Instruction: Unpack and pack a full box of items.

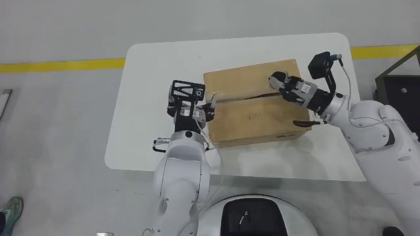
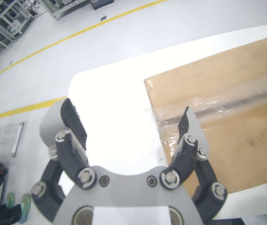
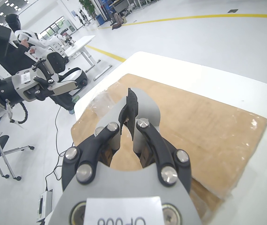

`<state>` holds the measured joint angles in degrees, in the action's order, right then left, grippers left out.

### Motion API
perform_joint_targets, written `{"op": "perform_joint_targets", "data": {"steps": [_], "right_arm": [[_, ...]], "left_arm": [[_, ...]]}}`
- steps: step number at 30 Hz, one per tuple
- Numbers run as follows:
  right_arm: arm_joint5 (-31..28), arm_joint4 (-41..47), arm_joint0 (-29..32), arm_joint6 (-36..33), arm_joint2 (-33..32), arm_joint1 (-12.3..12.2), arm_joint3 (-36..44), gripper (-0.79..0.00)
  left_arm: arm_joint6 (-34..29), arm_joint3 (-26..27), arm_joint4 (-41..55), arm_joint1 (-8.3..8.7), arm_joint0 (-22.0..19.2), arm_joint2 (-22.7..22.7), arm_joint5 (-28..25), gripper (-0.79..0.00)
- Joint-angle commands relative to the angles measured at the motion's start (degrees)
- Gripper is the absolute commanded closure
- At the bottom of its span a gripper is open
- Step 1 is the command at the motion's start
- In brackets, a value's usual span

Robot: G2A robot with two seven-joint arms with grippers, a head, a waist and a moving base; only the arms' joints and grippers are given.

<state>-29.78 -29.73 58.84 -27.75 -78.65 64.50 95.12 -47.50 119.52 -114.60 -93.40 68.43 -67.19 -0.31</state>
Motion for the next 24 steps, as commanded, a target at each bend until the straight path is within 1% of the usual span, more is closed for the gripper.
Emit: {"op": "perform_joint_targets", "data": {"steps": [1,2,3,5,7,8,11,24], "right_arm": [[-0.3,0.0,0.2,-0.1,0.0,-0.1,-0.3,0.0],[-0.4,-0.2,0.4,-0.1,-0.1,-0.1,-0.6,0.0],[-0.5,-0.2,0.4,0.0,-0.1,-0.2,-0.8,0.0],[-0.7,-0.4,0.6,0.1,-0.3,-0.2,-1.0,0.0],[-0.8,-0.5,0.7,0.1,-0.4,-0.3,-1.1,0.0],[-0.8,-0.7,0.9,0.0,-0.6,-0.4,-1.2,0.0],[-1.1,-1.1,1.3,0.1,-0.9,-0.5,-1.4,0.0],[-1.5,-1.9,2.2,0.2,-1.4,-1.0,-2.1,0.0]], "left_arm": [[-0.1,-0.7,0.1,-0.14,-0.6,1.1,0.0,-0.757],[0.0,-1.2,0.3,-0.22,-1.0,1.7,0.1,-0.665],[0.1,-1.7,0.3,-0.29,-1.3,2.1,0.1,-0.613],[0.2,-2.7,0.5,-0.44,-2.0,3.1,0.0,-0.336],[0.2,-3.6,0.4,-0.54,-2.5,3.7,0.0,-0.139],[0.2,-4.3,0.5,-0.64,-2.9,4.1,0.1,-0.062],[0.1,-6.0,0.9,-0.88,-4.0,4.7,0.6,0.0],[-1.9,-12.6,4.3,-1.86,-8.0,6.9,-0.5,0.0]]}}
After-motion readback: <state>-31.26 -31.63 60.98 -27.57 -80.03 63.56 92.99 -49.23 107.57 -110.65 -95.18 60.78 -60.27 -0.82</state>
